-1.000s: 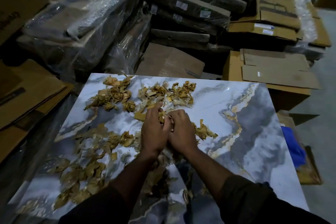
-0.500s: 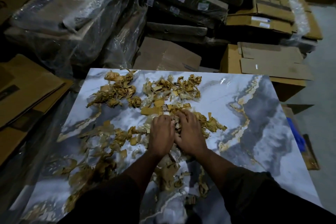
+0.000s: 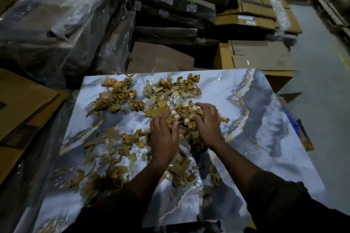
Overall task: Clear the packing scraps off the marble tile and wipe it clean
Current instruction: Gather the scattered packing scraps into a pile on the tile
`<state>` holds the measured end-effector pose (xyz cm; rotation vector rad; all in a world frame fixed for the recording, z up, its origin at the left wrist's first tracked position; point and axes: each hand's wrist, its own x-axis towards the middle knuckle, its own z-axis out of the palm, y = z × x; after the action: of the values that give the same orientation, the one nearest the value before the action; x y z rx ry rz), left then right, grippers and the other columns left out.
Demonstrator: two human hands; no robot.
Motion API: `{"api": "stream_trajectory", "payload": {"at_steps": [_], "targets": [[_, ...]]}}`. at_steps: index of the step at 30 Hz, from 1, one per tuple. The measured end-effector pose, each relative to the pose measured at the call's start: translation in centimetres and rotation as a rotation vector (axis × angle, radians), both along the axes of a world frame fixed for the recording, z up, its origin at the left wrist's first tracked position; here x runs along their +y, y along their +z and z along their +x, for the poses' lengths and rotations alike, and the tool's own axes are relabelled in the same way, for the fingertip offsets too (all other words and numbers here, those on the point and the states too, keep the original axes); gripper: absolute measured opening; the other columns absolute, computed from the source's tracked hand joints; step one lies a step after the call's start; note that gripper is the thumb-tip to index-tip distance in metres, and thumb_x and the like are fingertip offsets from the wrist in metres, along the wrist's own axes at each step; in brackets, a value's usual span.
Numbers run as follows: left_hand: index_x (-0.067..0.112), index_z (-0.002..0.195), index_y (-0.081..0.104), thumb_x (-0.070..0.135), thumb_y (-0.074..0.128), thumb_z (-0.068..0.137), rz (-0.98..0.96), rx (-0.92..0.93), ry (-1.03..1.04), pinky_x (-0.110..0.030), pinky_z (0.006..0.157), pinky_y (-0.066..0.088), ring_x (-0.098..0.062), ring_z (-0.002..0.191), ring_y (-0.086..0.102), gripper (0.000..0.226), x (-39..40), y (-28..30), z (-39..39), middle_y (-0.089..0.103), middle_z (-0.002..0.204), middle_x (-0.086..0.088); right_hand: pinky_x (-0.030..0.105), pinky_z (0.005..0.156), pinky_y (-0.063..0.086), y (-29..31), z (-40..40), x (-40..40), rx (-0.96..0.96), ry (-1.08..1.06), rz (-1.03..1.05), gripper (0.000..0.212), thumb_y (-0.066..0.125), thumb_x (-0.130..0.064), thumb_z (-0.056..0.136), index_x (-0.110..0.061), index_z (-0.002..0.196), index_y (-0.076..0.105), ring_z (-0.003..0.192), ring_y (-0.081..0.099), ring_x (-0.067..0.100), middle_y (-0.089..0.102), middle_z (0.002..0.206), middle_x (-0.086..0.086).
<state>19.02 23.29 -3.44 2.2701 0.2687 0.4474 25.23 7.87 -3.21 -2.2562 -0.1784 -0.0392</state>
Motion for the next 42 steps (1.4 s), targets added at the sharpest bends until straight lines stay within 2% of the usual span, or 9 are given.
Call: {"api": "stream_trajectory", "payload": {"at_steps": [3, 8, 13, 19, 23, 26, 31, 37, 42], "targets": [[0.015, 0.130, 0.053, 0.024, 0.057, 0.100, -0.031, -0.033, 0.074, -0.030, 0.098, 0.039, -0.017, 0.118, 0.044, 0.031, -0.1, -0.4, -2.0, 0.048, 0.127, -0.006, 0.042, 0.106, 0.037, 0.3, -1.1, -1.6, 0.012, -0.166, 0.077, 0.047, 0.039, -0.041, 0.091, -0.017, 0.127, 0.059, 0.124, 0.044, 0.022, 0.049, 0.124, 0.004], [0.004, 0.111, 0.054, 0.017, 0.064, 0.097, 0.012, -0.019, 0.107, -0.032, 0.091, 0.041, -0.027, 0.106, 0.049, 0.022, -0.7, -2.4, -6.2, 0.049, 0.116, -0.014, 0.042, 0.101, 0.043, -3.3, -5.9, -6.9, 0.098, -0.392, -0.027, 0.020, 0.052, -0.010, 0.099, -0.009, 0.114, 0.065, 0.115, 0.052, 0.031, 0.056, 0.115, 0.010], [0.003, 0.113, 0.057, 0.025, 0.063, 0.096, 0.091, 0.184, 0.123, -0.046, 0.097, 0.045, -0.034, 0.109, 0.052, 0.029, -1.9, -4.5, -9.5, 0.054, 0.114, -0.016, 0.045, 0.102, 0.041, -6.1, -10.6, -8.7, 0.199, -0.405, -0.176, 0.025, 0.053, -0.005, 0.098, -0.005, 0.117, 0.069, 0.116, 0.048, 0.034, 0.061, 0.115, 0.018], [0.006, 0.126, 0.056, 0.028, 0.067, 0.093, 0.070, 0.312, 0.002, -0.048, 0.106, 0.040, -0.033, 0.124, 0.048, 0.041, -4.4, -5.6, -11.5, 0.053, 0.129, -0.014, 0.039, 0.101, 0.041, -7.2, -14.5, -5.6, 0.175, -0.102, -0.173, 0.030, 0.051, -0.005, 0.099, -0.010, 0.123, 0.066, 0.115, 0.048, 0.028, 0.057, 0.117, 0.010], [0.009, 0.123, 0.058, 0.029, 0.064, 0.095, 0.074, 0.253, -0.055, -0.046, 0.103, 0.043, -0.030, 0.117, 0.052, 0.035, -5.0, -5.4, -11.7, 0.057, 0.120, -0.009, 0.028, 0.097, 0.040, -7.3, -15.7, -6.8, 0.144, -0.030, -0.046, 0.031, 0.058, -0.023, 0.097, -0.018, 0.127, 0.059, 0.121, 0.047, 0.020, 0.051, 0.121, -0.004], [0.011, 0.122, 0.059, 0.027, 0.065, 0.097, 0.004, 0.216, -0.084, -0.046, 0.099, 0.047, -0.027, 0.112, 0.056, 0.031, -4.9, -5.3, -12.4, 0.059, 0.117, -0.006, 0.038, 0.110, 0.039, -7.9, -16.8, -7.0, 0.105, -0.014, -0.094, 0.056, 0.067, -0.039, 0.093, -0.012, 0.139, 0.051, 0.134, 0.042, 0.023, 0.049, 0.140, 0.005], [0.017, 0.122, 0.060, 0.029, 0.061, 0.100, -0.082, 0.197, -0.021, -0.043, 0.089, 0.054, -0.017, 0.103, 0.061, 0.026, -2.8, -4.9, -14.2, 0.056, 0.111, 0.007, 0.039, 0.122, 0.025, -8.2, -18.8, -2.0, 0.091, 0.115, -0.061, 0.087, 0.051, -0.067, 0.086, -0.014, 0.153, 0.035, 0.151, 0.021, 0.022, 0.031, 0.160, 0.006], [0.015, 0.121, 0.060, 0.025, 0.060, 0.100, -0.034, 0.146, 0.134, -0.039, 0.088, 0.052, -0.022, 0.104, 0.060, 0.023, 1.7, -4.2, -16.0, 0.055, 0.112, 0.001, 0.053, 0.118, 0.028, -8.6, -18.9, 1.8, -0.105, 0.286, -0.194, 0.066, 0.064, -0.049, 0.089, -0.022, 0.144, 0.044, 0.148, 0.026, 0.031, 0.036, 0.152, 0.008], [0.009, 0.116, 0.056, 0.033, 0.066, 0.090, 0.185, 0.057, 0.519, -0.044, 0.093, 0.042, -0.034, 0.104, 0.053, 0.037, 6.7, -4.0, -18.4, 0.054, 0.112, -0.012, 0.060, 0.122, 0.016, -8.6, -19.3, 3.8, -0.358, 0.351, -0.307, 0.056, 0.061, -0.051, 0.088, -0.018, 0.133, 0.053, 0.138, 0.040, 0.035, 0.049, 0.138, 0.010]]}}
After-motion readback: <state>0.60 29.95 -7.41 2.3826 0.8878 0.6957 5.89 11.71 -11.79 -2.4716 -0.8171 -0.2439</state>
